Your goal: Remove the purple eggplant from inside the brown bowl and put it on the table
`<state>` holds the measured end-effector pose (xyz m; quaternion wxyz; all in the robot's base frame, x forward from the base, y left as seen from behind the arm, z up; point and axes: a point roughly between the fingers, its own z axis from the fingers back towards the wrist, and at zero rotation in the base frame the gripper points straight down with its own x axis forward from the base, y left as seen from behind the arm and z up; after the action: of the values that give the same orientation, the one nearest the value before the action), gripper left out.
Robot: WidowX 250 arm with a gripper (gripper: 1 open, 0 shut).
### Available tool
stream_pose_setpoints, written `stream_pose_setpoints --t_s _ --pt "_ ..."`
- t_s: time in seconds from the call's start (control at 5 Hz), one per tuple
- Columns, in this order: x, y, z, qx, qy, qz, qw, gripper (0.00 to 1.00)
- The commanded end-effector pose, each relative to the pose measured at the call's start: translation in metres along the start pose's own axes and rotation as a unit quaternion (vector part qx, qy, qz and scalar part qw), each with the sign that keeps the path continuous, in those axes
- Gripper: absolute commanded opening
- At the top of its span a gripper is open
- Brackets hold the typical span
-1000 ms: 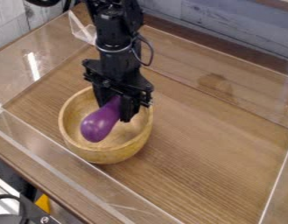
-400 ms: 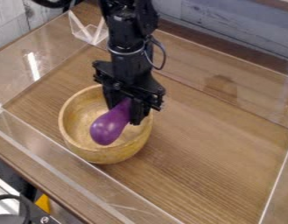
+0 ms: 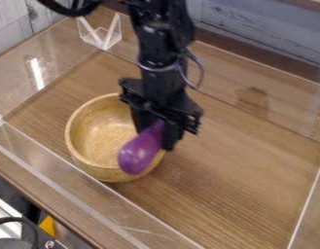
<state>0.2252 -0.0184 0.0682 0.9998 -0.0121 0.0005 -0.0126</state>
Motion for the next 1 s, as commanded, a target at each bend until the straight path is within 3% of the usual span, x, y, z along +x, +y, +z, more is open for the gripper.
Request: stream_pose_setpoints --t_s 0.0,0.4,0.6,0.8 --pt "0.001 -0.026 0.0 -0.009 -0.012 -0.005 0.9999 0.0" --pt "-0.003 -0.064 -0.03 -0.013 0.003 -0.025 0.9996 0.0" --pt "-0.004 -0.073 -0.043 -0.009 0.004 -0.032 0.9995 0.0" --pt "-0.005 -0.079 -0.045 -0.006 0.004 -0.036 0.9993 0.0"
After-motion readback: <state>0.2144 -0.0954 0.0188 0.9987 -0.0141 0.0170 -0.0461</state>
